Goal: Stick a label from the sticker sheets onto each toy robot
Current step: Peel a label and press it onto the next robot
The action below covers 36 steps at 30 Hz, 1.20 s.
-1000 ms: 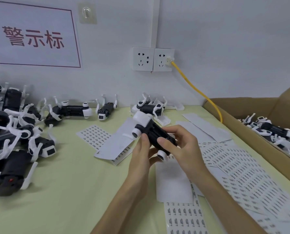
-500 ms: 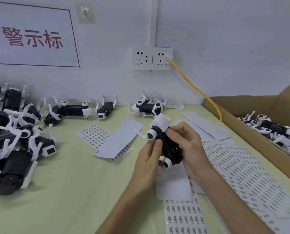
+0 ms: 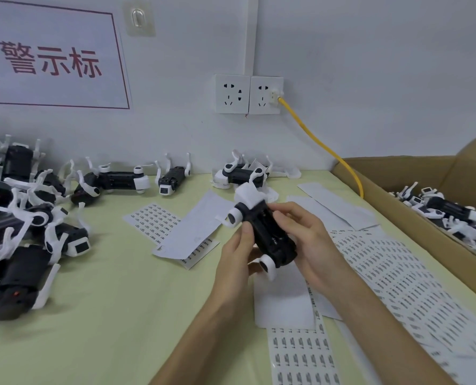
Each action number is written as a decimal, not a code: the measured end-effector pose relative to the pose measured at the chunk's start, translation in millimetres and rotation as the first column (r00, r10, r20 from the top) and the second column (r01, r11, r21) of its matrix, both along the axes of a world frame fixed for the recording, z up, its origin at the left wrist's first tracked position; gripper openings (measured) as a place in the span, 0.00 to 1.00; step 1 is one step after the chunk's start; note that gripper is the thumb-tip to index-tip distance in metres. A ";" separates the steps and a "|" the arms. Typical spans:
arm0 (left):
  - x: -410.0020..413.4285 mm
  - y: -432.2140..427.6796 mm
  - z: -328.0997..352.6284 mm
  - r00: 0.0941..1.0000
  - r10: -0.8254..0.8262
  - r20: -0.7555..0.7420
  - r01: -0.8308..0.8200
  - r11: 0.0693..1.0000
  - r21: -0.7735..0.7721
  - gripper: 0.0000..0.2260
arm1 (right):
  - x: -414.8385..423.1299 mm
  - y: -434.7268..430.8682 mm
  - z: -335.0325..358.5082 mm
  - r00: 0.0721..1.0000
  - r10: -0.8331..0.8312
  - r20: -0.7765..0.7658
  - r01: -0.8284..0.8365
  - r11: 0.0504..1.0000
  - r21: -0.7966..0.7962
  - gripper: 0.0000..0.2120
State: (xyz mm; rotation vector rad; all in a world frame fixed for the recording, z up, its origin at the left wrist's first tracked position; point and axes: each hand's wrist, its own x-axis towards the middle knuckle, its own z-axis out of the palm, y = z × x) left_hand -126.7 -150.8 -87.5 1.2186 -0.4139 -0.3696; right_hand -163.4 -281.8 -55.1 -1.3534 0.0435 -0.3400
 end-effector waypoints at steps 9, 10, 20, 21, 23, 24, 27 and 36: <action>5.2 4.4 3.8 0.991 -0.015 -0.132 0.006 0.998 -0.068 0.23 | 2.7 -1.2 0.6 0.985 0.165 0.043 -0.161 0.984 -0.077 0.20; 5.2 4.6 4.5 0.991 -0.021 -0.132 0.013 0.998 -0.066 0.22 | 2.7 -1.4 0.4 0.985 0.164 0.043 -0.160 0.983 -0.085 0.20; 5.7 13.0 9.4 0.989 -0.044 -0.142 0.033 0.997 -0.075 0.22 | 4.7 9.4 -8.3 0.996 0.076 0.053 -0.058 0.957 -0.284 0.23; 5.6 13.1 8.8 0.988 -0.044 -0.148 0.031 0.995 -0.090 0.22 | 6.0 9.2 -8.2 0.996 0.084 0.029 -0.073 0.961 -0.267 0.22; 6.2 12.6 8.6 0.984 -0.033 -0.178 0.013 0.994 -0.111 0.23 | 7.6 7.4 -8.0 0.996 0.093 -0.009 -0.092 0.965 -0.247 0.18; 6.8 13.0 8.9 0.979 -0.029 -0.201 0.003 0.992 -0.129 0.23 | 8.1 5.2 -7.5 0.997 0.075 -0.015 -0.076 0.964 -0.256 0.18; 12.1 16.6 13.8 0.945 -0.011 -0.328 -0.076 0.965 -0.252 0.27 | 9.2 -8.6 -6.4 0.993 -0.115 -0.035 0.095 0.928 -0.361 0.14; 21.4 24.6 16.7 0.837 0.044 -0.545 -0.206 0.948 -0.241 0.22 | 11.7 -45.7 -30.5 0.810 -0.449 -0.377 -0.275 0.277 -0.921 0.34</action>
